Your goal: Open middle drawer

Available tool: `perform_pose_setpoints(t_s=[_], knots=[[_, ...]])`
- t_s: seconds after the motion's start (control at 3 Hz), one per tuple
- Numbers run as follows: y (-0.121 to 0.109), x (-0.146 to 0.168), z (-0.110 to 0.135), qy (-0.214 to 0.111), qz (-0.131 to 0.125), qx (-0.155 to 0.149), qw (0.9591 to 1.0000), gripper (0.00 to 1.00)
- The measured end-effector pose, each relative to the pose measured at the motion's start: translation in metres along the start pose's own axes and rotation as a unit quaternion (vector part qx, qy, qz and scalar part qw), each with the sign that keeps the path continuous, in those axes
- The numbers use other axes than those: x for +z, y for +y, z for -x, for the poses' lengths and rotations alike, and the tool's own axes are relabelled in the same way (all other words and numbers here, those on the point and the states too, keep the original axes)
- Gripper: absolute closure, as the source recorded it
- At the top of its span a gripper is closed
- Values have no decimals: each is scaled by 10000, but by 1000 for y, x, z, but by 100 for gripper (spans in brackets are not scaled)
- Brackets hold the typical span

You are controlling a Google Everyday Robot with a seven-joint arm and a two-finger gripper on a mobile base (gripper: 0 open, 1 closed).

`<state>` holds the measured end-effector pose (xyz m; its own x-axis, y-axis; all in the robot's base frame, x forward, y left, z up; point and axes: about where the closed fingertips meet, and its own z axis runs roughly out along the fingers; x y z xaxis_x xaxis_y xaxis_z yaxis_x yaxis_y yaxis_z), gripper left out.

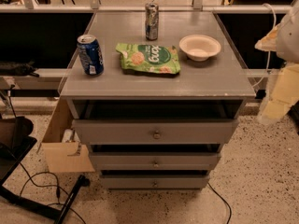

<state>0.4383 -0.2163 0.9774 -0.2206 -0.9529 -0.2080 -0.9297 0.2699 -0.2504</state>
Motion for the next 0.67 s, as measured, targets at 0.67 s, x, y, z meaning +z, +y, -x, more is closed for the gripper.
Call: perform_pose_setpoints(t_s=[0.67], knots=[[15, 28, 1, -113, 61, 20, 9999, 0]])
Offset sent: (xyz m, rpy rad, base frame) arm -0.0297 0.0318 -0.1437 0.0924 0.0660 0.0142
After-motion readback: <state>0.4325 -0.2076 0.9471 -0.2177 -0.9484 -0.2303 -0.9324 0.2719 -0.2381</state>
